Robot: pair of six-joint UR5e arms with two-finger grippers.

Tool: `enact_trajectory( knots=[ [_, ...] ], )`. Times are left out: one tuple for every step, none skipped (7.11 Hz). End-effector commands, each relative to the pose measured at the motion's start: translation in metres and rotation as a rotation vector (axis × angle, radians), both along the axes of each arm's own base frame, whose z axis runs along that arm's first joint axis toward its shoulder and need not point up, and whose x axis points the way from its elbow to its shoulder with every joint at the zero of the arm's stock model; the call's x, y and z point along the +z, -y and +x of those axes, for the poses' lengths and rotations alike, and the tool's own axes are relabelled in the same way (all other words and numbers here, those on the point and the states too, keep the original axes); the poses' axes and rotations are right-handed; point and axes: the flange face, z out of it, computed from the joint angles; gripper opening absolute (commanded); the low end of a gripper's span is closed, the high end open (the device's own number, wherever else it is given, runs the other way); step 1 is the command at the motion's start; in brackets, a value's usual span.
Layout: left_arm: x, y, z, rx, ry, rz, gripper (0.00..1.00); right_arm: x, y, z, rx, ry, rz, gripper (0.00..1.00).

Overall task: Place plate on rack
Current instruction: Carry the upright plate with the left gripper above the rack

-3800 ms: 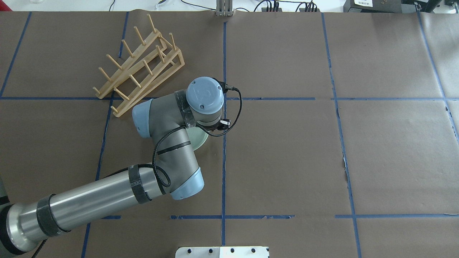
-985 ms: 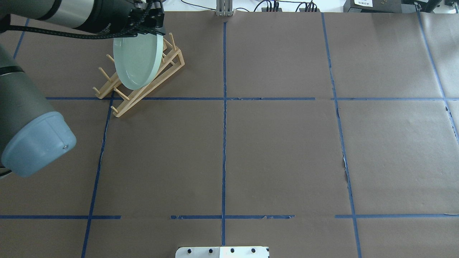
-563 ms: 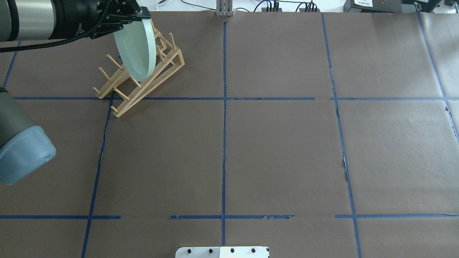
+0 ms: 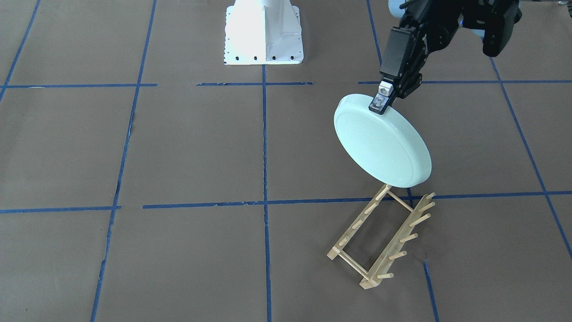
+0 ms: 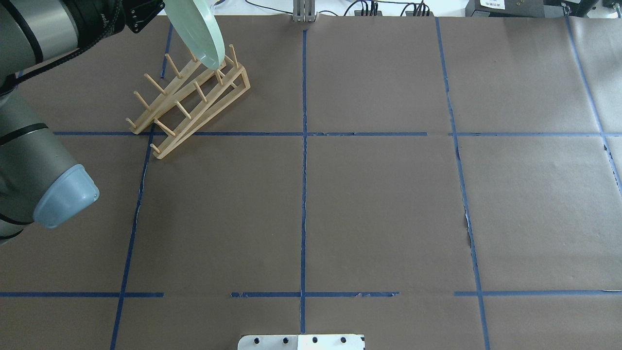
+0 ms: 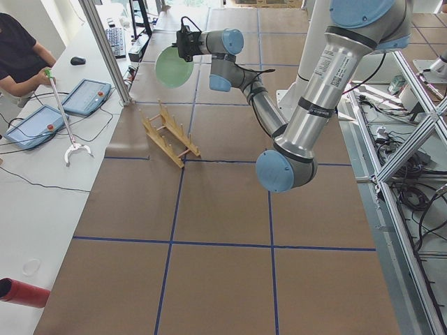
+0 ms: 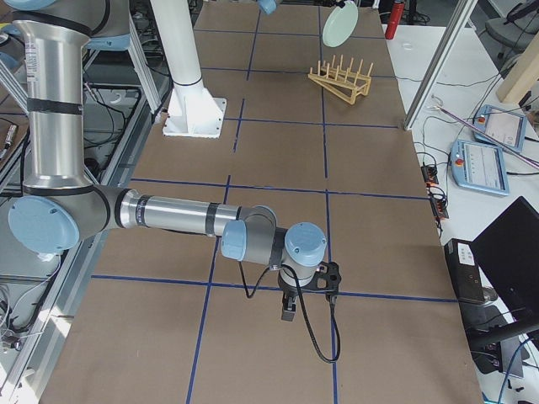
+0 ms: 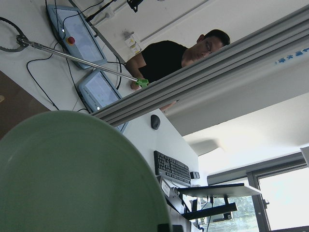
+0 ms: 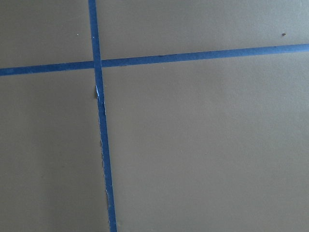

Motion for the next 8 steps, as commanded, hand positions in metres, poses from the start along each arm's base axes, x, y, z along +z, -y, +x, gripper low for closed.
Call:
enact_trajectory(
  knots=[
    [0.032,0.025,0.015,-0.048,-0.106,0.005,0.0,0.001,-0.001,0.0,0.0,0.0,-0.002,1.0],
    [0.045,0.033,0.021,-0.041,-0.173,-0.014,0.0,0.0,0.0,0.0,0.0,0.0,0.0,1.0],
    [0.056,0.048,0.027,-0.108,-0.193,-0.022,0.0,0.0,0.0,0.0,0.0,0.0,0.0,1.0],
    [0.067,0.066,0.04,-0.136,-0.184,-0.038,0.0,0.0,0.0,0.0,0.0,0.0,0.0,1.0],
    [0.075,0.074,0.046,-0.138,-0.168,-0.054,0.0,0.0,0.0,0.0,0.0,0.0,0.0,1.0],
    [0.086,0.082,0.053,-0.15,-0.153,-0.076,0.0,0.0,0.0,0.0,0.0,0.0,0.0,1.0],
    [0.09,0.091,0.06,-0.169,-0.145,-0.089,0.0,0.0,0.0,0.0,0.0,0.0,0.0,1.0],
    [0.091,0.092,0.061,-0.168,-0.161,-0.104,0.0,0.0,0.0,0.0,0.0,0.0,0.0,1.0]
  ],
)
